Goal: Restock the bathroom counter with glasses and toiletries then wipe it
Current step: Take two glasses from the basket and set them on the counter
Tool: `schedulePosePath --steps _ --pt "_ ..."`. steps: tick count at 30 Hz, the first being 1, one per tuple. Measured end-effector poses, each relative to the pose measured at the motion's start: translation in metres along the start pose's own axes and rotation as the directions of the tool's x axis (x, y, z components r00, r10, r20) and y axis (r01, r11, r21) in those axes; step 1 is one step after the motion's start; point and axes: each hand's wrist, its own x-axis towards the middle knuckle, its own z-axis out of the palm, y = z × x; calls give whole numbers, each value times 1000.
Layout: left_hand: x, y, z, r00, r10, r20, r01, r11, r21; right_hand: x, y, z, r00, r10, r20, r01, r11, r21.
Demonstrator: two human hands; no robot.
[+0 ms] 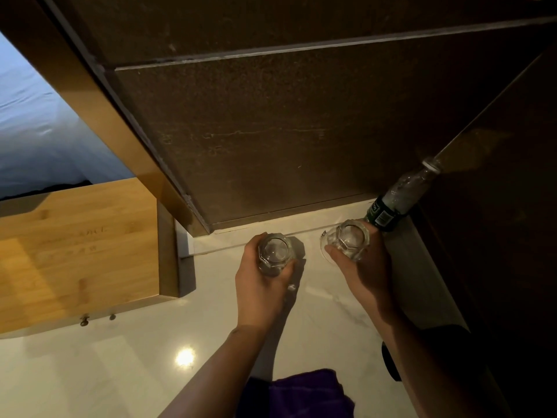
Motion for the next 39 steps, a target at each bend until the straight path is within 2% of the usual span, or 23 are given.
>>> schedulePosePath --steps 13,19,25,30,34,39 --pt "0 -2 4 1000 -30 -4 31 999 43 3 -1 8 999 50 -15 -50 998 35" --pt "2 2 7 999 -49 -7 49 997 51 -2 -3 12 997 33 -71 -30 999 36" --pt "-5 21 -10 977 -159 141 156 987 28 -9 -15 -4 997 80 -15 -80 997 -9" --pt "-66 27 -62 995 -104 7 105 994 -26 -64 -42 -23 996 -9 -88 8 1000 -15" --pt "-141 8 -113 987 -147 -58 142 986 -87 -140 -61 -21 995 21 95 -37 985 169" --pt "-221 -26 -181 966 -228 -122 220 973 -70 -223 -83 -1 967 -14 254 -28 987 160"
